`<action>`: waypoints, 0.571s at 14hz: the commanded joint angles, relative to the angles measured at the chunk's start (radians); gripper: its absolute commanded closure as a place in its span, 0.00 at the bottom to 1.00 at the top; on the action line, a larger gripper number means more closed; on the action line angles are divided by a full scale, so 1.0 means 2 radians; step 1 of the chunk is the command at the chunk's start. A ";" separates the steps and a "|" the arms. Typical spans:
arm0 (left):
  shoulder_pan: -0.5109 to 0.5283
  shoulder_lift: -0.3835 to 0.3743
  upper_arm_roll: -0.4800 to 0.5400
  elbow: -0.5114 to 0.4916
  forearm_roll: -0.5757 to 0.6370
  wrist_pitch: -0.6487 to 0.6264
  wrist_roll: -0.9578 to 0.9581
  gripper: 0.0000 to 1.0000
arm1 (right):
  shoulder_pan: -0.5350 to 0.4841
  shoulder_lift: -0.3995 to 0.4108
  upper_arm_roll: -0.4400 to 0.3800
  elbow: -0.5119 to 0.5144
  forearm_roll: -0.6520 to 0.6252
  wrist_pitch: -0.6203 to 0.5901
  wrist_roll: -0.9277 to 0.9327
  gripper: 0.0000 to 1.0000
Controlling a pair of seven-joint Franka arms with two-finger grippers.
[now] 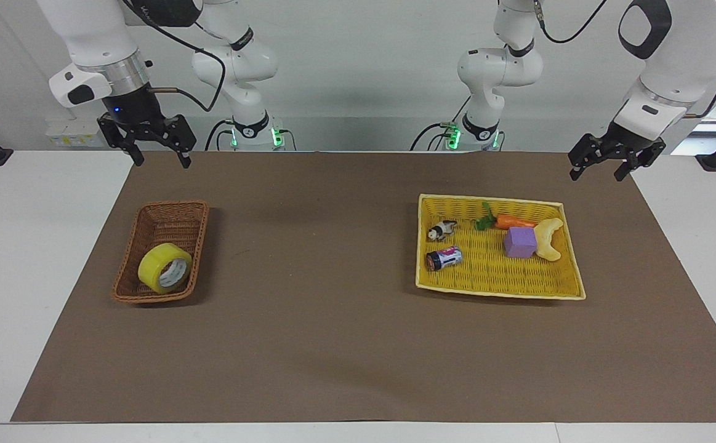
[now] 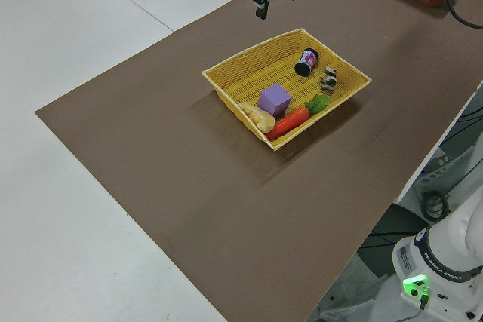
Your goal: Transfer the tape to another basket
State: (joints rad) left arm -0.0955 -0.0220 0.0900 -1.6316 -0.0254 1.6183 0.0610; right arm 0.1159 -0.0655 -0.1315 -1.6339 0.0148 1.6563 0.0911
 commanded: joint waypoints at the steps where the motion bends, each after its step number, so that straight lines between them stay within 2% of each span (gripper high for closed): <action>1: 0.001 -0.002 0.000 0.003 -0.004 -0.008 -0.001 0.00 | -0.002 -0.010 0.003 -0.010 -0.003 -0.003 0.014 0.00; 8: 0.001 -0.002 0.000 0.003 -0.004 -0.008 -0.001 0.00 | 0.000 -0.032 0.007 -0.001 -0.010 -0.059 0.013 0.00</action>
State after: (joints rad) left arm -0.0956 -0.0220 0.0899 -1.6316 -0.0254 1.6179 0.0610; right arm 0.1163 -0.1035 -0.1262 -1.6289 0.0148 1.5621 0.0921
